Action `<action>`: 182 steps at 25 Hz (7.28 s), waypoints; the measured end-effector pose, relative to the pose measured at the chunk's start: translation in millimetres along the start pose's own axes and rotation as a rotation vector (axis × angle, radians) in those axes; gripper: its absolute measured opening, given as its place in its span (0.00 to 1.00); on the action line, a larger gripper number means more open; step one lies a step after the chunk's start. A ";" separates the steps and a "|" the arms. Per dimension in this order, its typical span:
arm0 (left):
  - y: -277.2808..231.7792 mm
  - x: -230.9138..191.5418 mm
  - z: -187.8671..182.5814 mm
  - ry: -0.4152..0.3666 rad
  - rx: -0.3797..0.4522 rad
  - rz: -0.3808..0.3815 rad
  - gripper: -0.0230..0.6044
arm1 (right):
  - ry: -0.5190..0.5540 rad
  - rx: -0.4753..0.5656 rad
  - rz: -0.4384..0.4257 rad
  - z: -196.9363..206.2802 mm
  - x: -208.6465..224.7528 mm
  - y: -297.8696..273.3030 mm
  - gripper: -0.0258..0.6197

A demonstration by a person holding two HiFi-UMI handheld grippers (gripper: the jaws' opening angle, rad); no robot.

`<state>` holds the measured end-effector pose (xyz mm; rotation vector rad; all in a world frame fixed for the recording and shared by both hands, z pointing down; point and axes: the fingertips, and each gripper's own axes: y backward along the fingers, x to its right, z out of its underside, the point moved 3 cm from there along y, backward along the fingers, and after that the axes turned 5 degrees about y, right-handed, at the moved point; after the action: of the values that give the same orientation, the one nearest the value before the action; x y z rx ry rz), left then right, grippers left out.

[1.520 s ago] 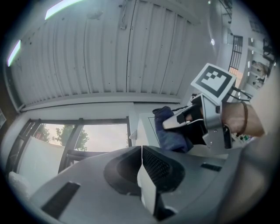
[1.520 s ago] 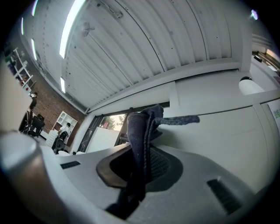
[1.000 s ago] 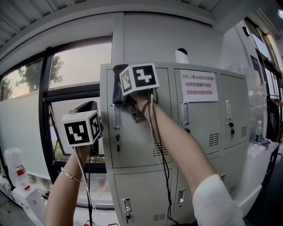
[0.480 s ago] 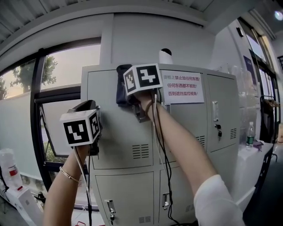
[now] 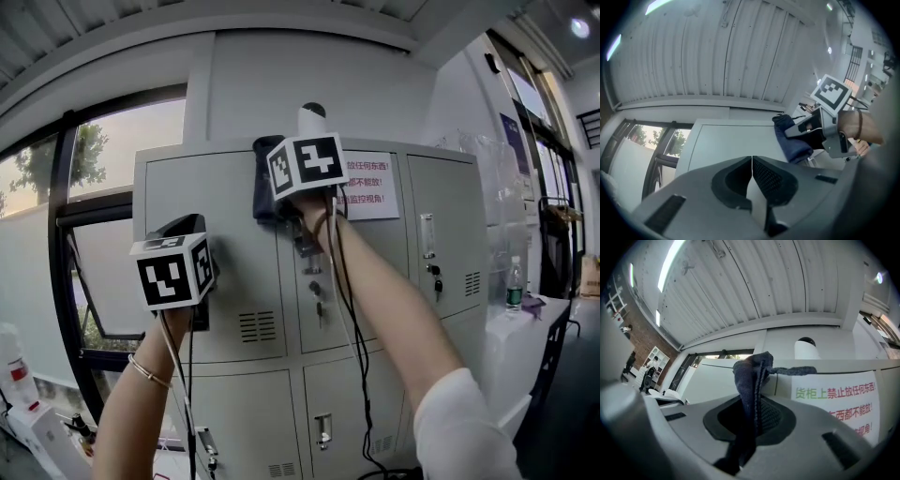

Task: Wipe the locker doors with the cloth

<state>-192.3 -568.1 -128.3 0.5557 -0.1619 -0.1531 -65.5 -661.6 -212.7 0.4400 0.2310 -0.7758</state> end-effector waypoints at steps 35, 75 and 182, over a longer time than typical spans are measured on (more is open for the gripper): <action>-54.3 187.8 12.6 0.032 -0.031 0.140 0.05 | -0.043 -0.061 0.301 63.9 243.1 110.0 0.11; 101.6 -87.6 31.0 -0.006 -0.160 -0.060 0.05 | -0.144 -0.041 -0.006 43.7 -123.0 14.4 0.11; 22.0 141.4 76.0 0.147 -0.175 0.091 0.05 | -0.158 -0.121 0.292 143.8 143.9 143.6 0.11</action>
<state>-66.8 -615.1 -37.2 0.3824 -0.0301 -0.0365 143.4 -727.5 -94.4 0.2879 0.0632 -0.5040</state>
